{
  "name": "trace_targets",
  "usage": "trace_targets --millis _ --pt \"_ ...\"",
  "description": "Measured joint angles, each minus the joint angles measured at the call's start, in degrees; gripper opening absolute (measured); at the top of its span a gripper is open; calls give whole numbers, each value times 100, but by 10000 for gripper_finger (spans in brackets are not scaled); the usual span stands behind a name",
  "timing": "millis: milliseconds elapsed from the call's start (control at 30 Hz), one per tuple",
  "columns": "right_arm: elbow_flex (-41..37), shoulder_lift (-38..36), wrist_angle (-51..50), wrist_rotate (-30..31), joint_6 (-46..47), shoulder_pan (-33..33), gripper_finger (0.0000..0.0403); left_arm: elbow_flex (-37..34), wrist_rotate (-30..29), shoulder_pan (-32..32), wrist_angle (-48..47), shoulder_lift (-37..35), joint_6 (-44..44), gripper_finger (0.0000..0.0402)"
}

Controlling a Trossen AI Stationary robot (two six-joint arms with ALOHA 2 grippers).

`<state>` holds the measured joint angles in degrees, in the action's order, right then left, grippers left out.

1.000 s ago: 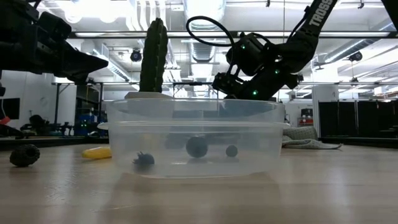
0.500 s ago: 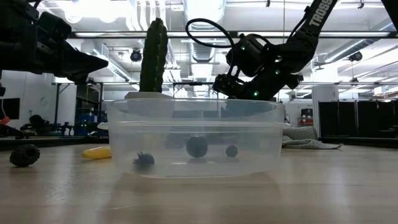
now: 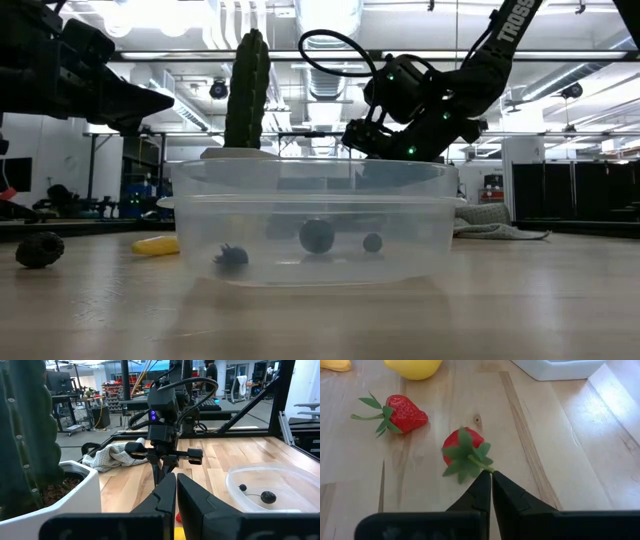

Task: Pick and placing Produce into tupperware
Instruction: Put the top right red strawberry into the transparent container

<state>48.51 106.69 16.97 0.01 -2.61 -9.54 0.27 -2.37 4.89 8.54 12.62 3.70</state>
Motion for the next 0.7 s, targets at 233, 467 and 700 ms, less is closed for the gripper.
trace_targets --millis 233,467,700 --pt "0 0 2 0 -22 0 8 0 0 0 0 0 0 0" --pt "2 -2 0 0 -26 0 24 0 0 0 0 0 0 0" --pt "2 -4 -2 1 -41 0 82 0 1 0 0 0 -2 0"
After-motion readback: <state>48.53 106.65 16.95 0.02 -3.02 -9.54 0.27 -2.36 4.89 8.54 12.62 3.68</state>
